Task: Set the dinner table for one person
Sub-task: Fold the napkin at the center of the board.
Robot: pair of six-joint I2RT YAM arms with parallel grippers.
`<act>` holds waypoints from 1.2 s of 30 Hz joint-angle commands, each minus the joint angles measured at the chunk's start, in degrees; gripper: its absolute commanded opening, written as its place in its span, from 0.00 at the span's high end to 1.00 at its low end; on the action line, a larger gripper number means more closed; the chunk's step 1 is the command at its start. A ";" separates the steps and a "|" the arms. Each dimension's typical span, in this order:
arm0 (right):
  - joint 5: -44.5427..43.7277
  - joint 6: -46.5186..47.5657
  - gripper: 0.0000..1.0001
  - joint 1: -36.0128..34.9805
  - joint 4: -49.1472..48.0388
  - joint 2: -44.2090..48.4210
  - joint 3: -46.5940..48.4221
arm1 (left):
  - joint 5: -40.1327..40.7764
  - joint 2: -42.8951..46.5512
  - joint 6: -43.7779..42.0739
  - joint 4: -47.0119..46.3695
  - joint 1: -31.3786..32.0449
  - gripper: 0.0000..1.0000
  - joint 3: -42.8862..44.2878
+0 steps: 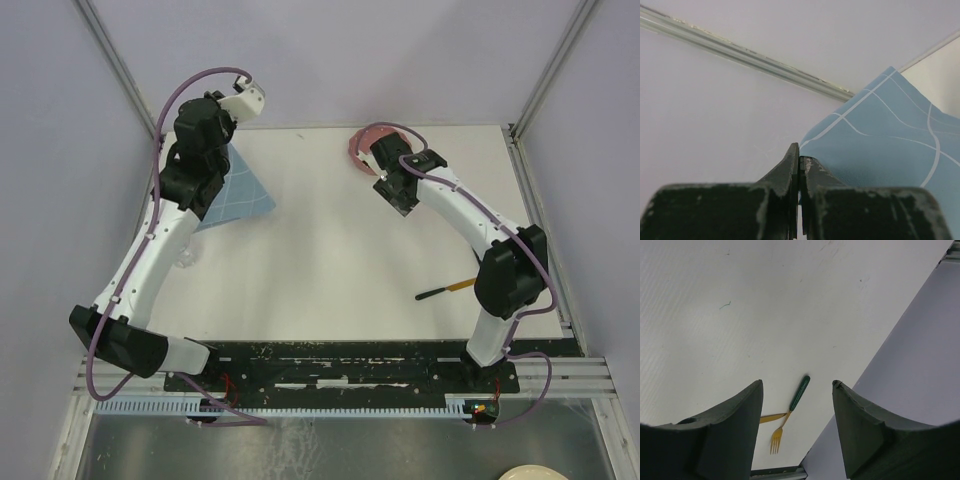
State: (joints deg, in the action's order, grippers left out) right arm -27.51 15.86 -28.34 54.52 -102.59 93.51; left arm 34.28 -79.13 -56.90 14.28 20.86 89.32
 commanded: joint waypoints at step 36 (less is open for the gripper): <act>-1.11 -1.82 0.36 9.92 -1.91 6.11 -1.58 | -2.41 -18.11 -6.73 -4.78 27.06 0.97 18.33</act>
State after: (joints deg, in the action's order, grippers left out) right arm -28.53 15.35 -18.81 53.58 -97.23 90.87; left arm 28.21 -95.37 -63.29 14.11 47.72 96.66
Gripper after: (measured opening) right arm 0.645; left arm 0.044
